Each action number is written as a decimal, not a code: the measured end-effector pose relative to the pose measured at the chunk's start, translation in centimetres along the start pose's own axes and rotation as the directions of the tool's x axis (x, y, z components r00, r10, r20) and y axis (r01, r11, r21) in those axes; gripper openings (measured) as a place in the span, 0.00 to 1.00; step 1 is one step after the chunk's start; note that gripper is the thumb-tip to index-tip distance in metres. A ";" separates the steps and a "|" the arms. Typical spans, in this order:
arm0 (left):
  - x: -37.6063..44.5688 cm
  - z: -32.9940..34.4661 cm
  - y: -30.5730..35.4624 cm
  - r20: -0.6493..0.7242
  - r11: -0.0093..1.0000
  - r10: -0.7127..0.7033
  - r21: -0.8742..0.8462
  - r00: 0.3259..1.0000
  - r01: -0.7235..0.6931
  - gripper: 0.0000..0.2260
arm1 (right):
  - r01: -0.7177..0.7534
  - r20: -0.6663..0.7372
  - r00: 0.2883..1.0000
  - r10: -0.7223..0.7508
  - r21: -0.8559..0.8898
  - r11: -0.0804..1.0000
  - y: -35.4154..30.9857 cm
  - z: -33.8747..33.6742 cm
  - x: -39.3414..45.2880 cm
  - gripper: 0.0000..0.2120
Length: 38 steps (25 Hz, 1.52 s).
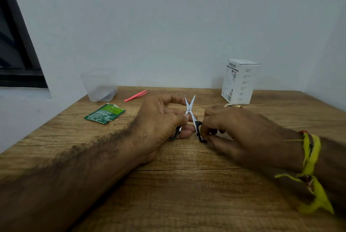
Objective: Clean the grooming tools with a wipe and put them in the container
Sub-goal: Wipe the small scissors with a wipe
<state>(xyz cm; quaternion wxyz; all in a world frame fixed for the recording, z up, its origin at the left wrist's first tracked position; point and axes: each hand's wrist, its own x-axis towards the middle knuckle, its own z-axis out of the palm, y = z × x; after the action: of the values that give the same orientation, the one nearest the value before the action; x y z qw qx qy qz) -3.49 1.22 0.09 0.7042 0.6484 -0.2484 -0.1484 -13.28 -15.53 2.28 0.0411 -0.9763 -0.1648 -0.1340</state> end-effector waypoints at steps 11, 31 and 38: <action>0.0 -0.6 0.7 0.123 1.000 -0.001 0.000 0.992 0.001 0.14 | -0.089 -0.074 0.994 0.078 -0.161 0.983 -0.6 -0.3 -0.4 0.06; -0.5 0.3 -0.2 0.028 0.995 -0.043 -0.083 0.999 0.046 0.08 | -0.050 -0.628 0.750 0.206 0.257 0.965 1.4 1.1 0.0 0.04; -1.2 1.3 -0.3 0.134 0.992 -0.039 -0.115 0.990 0.054 0.07 | 0.054 -0.575 0.815 -0.072 -0.048 0.997 0.7 2.4 0.7 0.03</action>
<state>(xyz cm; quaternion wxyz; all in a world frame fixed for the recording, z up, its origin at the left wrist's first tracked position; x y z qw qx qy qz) -5.18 0.74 -0.39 0.7198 0.6000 -0.2697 -0.2217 -11.80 -15.70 0.15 0.0700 -0.8846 -0.1748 -0.4265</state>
